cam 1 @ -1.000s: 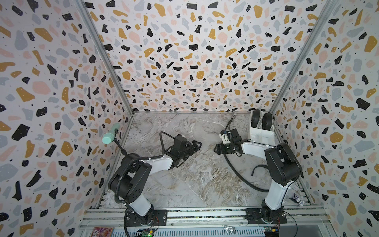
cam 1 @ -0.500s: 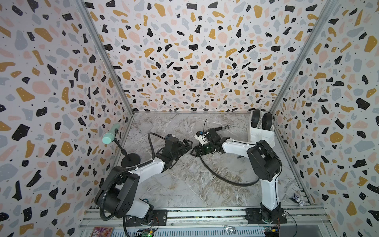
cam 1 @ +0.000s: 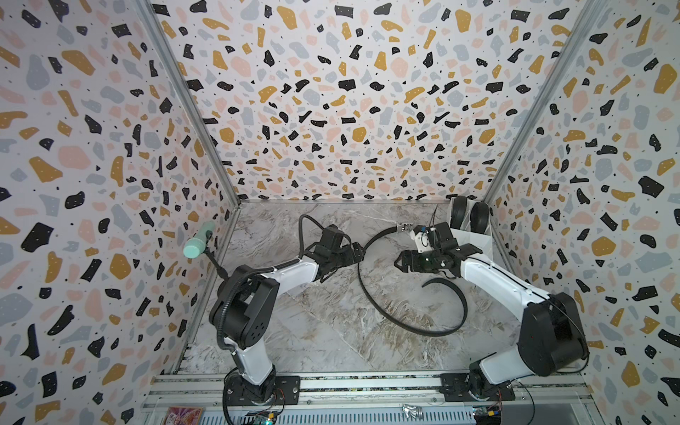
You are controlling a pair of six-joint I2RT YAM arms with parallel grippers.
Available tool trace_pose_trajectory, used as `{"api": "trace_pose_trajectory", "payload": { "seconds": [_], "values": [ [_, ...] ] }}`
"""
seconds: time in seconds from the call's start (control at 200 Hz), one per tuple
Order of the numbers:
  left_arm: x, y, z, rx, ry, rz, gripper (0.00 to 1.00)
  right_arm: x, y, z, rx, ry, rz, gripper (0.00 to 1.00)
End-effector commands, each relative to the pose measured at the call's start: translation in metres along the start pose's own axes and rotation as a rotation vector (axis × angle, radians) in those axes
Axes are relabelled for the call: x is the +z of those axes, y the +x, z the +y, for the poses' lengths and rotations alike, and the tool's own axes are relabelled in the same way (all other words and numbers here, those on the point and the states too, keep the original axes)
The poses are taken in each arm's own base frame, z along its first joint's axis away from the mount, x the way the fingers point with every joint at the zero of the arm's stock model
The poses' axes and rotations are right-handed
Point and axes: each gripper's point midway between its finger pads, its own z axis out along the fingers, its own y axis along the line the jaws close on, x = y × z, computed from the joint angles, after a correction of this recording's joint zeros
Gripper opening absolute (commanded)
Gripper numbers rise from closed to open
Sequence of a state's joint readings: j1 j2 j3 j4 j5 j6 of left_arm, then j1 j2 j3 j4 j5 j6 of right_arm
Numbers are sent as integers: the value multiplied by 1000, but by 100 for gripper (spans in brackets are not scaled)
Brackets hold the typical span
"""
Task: Place the belts into the storage roll
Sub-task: Roll the belt at the center of the board.
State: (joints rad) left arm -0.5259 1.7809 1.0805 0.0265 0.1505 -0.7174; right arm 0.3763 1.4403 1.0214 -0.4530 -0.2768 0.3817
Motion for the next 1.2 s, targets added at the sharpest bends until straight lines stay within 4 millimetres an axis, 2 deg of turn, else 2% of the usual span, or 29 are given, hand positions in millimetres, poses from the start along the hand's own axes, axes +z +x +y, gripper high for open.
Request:
{"api": "trace_pose_trajectory", "payload": {
  "seconds": [0.0, 0.11, 0.26, 0.37, 0.526, 0.656, 0.761, 0.871, 0.951, 1.041, 1.086, 1.196],
  "values": [
    [14, 29, 19, 104, -88, 114, 98, -21, 45, -43, 126, 172, 83, 89],
    [25, 42, 22, 122, -99, 151, 93, -36, 67, -73, 239, 234, 52, 89],
    [39, 59, 12, 170, -93, 204, 88, -55, 80, -108, 359, 306, -31, 88],
    [46, 68, 11, 179, -95, 228, 83, -62, 88, -133, 421, 356, -44, 88],
    [47, 74, 23, 186, -137, 244, 69, -68, 85, -150, 462, 417, -78, 88],
    [43, 77, 31, 185, -165, 237, 58, -61, 89, -162, 507, 434, -82, 88],
    [41, 78, 35, 186, -181, 238, 46, -45, 100, -165, 542, 405, -58, 86],
    [36, 78, 43, 176, -201, 232, 26, -32, 113, -166, 550, 394, -17, 81],
    [29, 75, 51, 167, -221, 222, 12, -26, 116, -160, 516, 398, 9, 78],
    [20, 72, 62, 168, -250, 217, 4, -16, 117, -145, 470, 378, 40, 74],
    [16, 70, 68, 173, -265, 217, 0, -10, 119, -137, 452, 363, 59, 69],
    [3, 65, 83, 183, -306, 215, 0, 9, 123, -112, 413, 303, 101, 46]
  ]
}}
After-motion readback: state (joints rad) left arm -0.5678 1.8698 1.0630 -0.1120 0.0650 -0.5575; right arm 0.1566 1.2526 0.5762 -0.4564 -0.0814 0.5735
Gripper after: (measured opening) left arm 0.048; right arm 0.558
